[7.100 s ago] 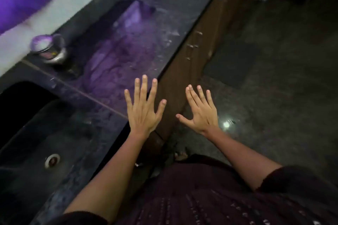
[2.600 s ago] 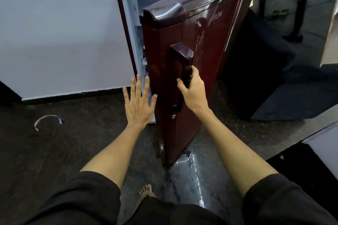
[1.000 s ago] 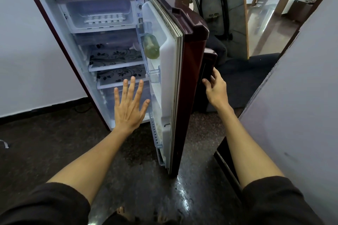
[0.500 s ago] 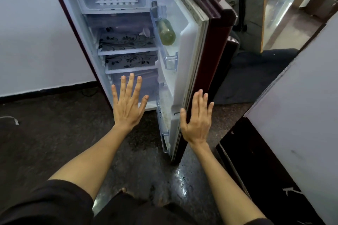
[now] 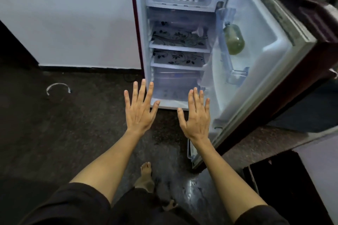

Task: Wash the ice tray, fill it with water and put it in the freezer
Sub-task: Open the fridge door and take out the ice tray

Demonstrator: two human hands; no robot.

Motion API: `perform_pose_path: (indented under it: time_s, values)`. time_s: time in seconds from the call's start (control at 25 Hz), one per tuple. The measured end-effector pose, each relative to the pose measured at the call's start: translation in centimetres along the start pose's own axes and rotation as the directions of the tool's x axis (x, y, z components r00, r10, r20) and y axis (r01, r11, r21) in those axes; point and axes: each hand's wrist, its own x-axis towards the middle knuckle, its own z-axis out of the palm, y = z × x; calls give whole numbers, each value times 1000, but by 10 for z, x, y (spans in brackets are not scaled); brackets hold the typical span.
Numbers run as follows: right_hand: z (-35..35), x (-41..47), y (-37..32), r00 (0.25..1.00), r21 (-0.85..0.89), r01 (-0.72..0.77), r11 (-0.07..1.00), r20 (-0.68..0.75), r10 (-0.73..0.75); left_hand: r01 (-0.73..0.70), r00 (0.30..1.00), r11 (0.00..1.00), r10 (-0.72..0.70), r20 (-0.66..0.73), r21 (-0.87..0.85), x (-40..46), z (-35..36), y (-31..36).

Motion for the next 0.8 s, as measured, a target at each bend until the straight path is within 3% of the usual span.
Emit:
perform_pose_path:
  time_s: [0.48, 0.8]
  values:
    - [88, 167, -15, 997, 47, -7, 999, -72, 11, -50, 997, 996, 46, -54, -72, 157, 52, -58]
    - [122, 280, 12, 981, 150, -163, 975, -80, 176, -93, 995, 970, 81, -61, -223, 281, 84, -61]
